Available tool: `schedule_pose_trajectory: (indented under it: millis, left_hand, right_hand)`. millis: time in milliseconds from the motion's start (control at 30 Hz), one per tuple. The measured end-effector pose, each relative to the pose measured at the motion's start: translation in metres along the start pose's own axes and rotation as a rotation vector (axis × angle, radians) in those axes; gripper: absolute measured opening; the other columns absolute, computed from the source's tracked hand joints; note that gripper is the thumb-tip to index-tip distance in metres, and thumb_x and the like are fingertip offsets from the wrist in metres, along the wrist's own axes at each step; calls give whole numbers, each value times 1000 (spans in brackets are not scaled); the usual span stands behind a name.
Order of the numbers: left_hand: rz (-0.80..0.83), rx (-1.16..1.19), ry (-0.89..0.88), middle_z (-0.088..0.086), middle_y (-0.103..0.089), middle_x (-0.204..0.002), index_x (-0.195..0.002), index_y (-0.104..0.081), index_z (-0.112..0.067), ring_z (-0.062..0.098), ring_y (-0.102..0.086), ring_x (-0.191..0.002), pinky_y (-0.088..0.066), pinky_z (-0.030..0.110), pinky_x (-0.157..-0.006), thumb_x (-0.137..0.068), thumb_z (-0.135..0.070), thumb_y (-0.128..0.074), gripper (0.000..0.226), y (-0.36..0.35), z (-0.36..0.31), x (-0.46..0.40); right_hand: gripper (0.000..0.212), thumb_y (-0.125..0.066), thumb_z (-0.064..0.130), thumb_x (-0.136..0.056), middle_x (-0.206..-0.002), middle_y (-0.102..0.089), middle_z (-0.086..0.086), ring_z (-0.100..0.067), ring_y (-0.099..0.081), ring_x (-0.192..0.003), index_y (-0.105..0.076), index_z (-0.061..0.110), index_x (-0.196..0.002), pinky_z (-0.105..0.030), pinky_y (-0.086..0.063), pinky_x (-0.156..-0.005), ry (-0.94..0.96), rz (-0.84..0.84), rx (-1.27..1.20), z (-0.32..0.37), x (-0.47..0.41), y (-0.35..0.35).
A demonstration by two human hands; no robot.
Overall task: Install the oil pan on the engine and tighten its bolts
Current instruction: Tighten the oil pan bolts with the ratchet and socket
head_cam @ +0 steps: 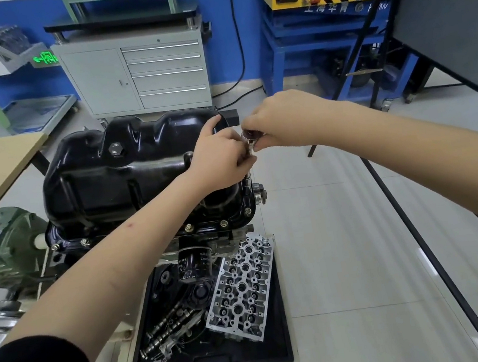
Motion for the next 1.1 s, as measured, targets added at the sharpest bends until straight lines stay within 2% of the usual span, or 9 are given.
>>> schedule_pose_trajectory:
  millis: [100, 167, 333, 400, 500, 633, 867, 967, 1100]
  left_hand:
    - [7, -14, 12, 8, -70, -81, -77, -72, -7, 19, -59, -103, -7, 39, -113, -86, -28, -57, 27, -1, 0, -1]
    - [36, -41, 17, 6, -70, -87, -84, -73, -9, 16, -56, -108, -2, 36, -113, -88, -31, -52, 31, -3, 0, -1]
    - [60, -21, 13, 5, -70, -84, -78, -72, -6, 16, -55, -106, -2, 37, -113, -87, -27, -54, 29, -2, 3, -3]
    - [66, -25, 0, 5, -70, -82, -79, -72, -5, 17, -56, -106, -2, 38, -113, -87, -26, -56, 28, -1, 2, -2]
    - [6, -22, -5, 8, -69, -80, -79, -72, -6, 19, -58, -103, -5, 39, -114, -87, -26, -54, 28, -1, 1, -1]
    - [-3, -38, 6, 6, -70, -80, -80, -73, -9, 17, -58, -105, -4, 37, -113, -88, -29, -51, 31, -2, -2, -1]
    - [20, 19, 3, 5, -71, -82, -76, -73, -5, 18, -57, -105, -5, 39, -113, -86, -25, -57, 27, 0, 1, -1]
    - [-29, 7, -34, 10, -66, -66, -67, -71, -2, 24, -63, -90, -20, 48, -111, -80, -18, -64, 22, 6, -3, 2]
    - [-137, -54, -143, 2, -53, -39, -40, -55, -5, 20, -64, -57, -43, 62, -85, -57, -7, -79, 30, 14, -14, 2]
  right_hand:
    - [38, -54, 44, -86, -60, -42, -2, -24, -43, -66, -55, 6, -81, -28, -26, -46, -157, 36, -228, 4, 0, -1]
    - [39, -53, 42, -86, -56, -37, -2, -22, -41, -62, -52, 5, -75, -27, -26, -44, -218, 36, -299, 6, 0, -2]
    - [28, -43, 26, -96, -105, -55, -7, -27, -53, -99, -48, 12, -120, -34, -38, -66, 33, 14, 42, 7, 2, 1]
    - [30, -43, 22, -96, -109, -55, -5, -24, -53, -103, -45, 16, -125, -34, -38, -66, 86, -12, 58, 5, 1, 1]
    - [30, -48, 36, -92, -80, -50, -4, -26, -50, -77, -58, 9, -101, -28, -30, -52, -25, -38, 60, 6, -2, 3]
    - [39, -53, 45, -85, -59, -36, 1, -21, -43, -62, -55, 7, -80, -26, -27, -45, -216, 1, -243, 6, 1, -2]
    - [33, -45, 28, -94, -107, -57, -3, -23, -51, -102, -47, 23, -127, -34, -38, -66, 81, -2, 8, 2, 0, 1]
    - [34, -48, 42, -91, -87, -54, -5, -23, -47, -78, -54, 16, -110, -31, -31, -59, -23, -39, 7, 4, 0, 3]
    - [42, -43, 50, -90, -71, -35, -2, -23, -38, -70, -54, 9, -97, -30, -29, -57, -207, -29, -162, 13, 4, -7]
Point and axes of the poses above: each hand's wrist, its own x-axis away from the middle knuckle, its own y-axis out of the back of the hand, z = x × y, the point moved 2 cm from there along -x, towards the middle knuckle
